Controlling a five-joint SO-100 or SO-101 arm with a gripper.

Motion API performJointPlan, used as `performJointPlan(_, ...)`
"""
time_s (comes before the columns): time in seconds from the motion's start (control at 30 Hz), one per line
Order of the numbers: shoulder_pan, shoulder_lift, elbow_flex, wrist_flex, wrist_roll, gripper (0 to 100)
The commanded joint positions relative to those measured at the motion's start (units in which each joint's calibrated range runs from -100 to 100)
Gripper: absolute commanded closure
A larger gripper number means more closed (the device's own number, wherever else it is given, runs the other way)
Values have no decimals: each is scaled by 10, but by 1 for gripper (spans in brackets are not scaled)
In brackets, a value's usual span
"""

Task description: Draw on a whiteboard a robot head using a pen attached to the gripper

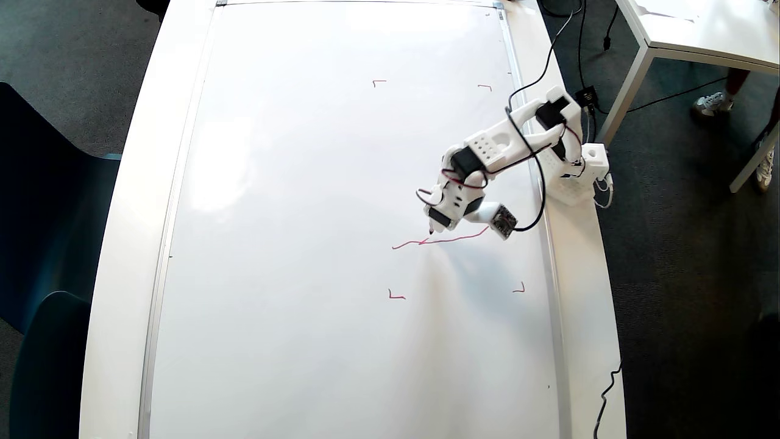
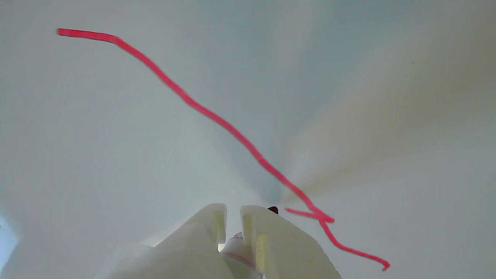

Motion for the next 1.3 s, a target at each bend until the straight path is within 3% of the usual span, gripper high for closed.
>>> performJointPlan(0.0, -21, -120, 96, 29, -1, 99)
performJointPlan(0.4, -80, -263, 363, -13, -2, 99)
performJointPlan(0.97, -101, -254, 441, -92, 1, 99)
performJointPlan(1.27, -31, -256, 466, -82, 31, 99)
